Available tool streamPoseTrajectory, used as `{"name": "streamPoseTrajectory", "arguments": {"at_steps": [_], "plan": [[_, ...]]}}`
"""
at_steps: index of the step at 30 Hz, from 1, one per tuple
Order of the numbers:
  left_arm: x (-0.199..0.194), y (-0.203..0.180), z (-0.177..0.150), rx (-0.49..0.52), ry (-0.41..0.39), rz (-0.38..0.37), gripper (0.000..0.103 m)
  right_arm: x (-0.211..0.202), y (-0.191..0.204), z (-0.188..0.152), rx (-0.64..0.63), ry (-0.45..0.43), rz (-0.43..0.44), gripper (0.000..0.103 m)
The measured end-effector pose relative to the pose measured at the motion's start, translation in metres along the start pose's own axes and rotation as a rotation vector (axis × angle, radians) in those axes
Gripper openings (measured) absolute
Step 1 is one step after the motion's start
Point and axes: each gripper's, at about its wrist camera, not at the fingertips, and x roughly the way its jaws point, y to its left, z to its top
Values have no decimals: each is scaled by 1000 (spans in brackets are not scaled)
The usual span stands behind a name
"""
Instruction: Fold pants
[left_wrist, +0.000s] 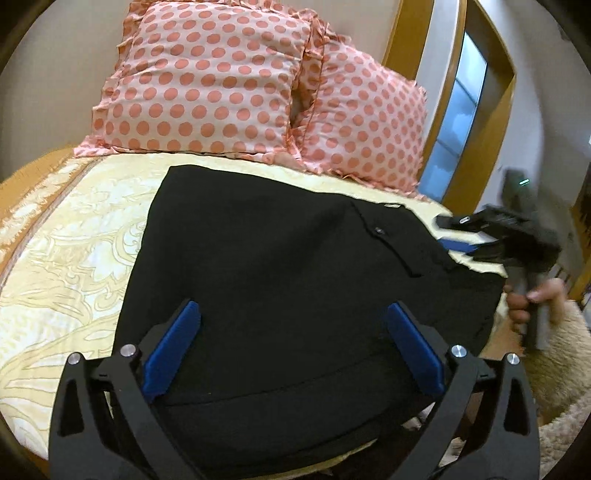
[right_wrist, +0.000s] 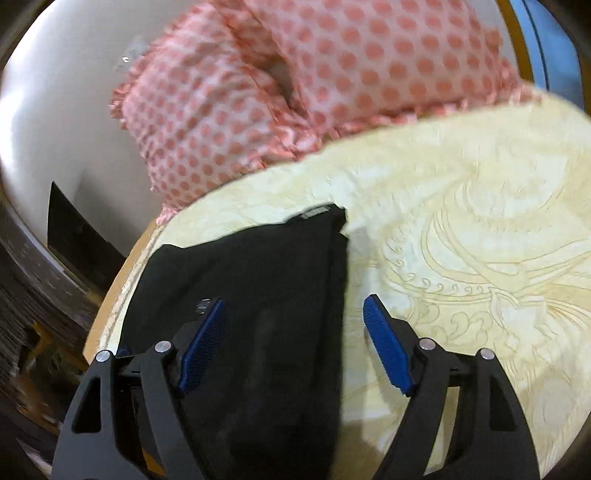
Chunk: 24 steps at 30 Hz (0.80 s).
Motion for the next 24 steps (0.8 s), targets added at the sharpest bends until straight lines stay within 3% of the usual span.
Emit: {"name": "streamPoseTrajectory", "arguments": {"at_steps": [4, 9, 11, 17, 20, 22, 24], "plan": [[-2, 1, -1, -4, -9, -20, 101, 18, -6, 3, 2, 57, 10, 68], [-1, -2, -2, 13, -13, -9, 101, 21, -5, 4, -33, 69, 22, 67], [-1, -2, -2, 10, -14, -9, 101, 21, -4, 2, -46, 82, 42, 55], [-1, -3, -2, 12, -13, -3, 101, 21, 5, -2, -122, 86, 81, 50], [-1, -4, 0, 13, -4, 7, 101, 23, 0, -1, -97, 80, 93, 48], [-2, -1, 8, -20, 25, -6, 101, 21, 3, -2, -119, 76, 92, 34], [-7, 9, 19, -82, 29, -42, 101, 16, 13, -5, -174, 62, 97, 26]]}}
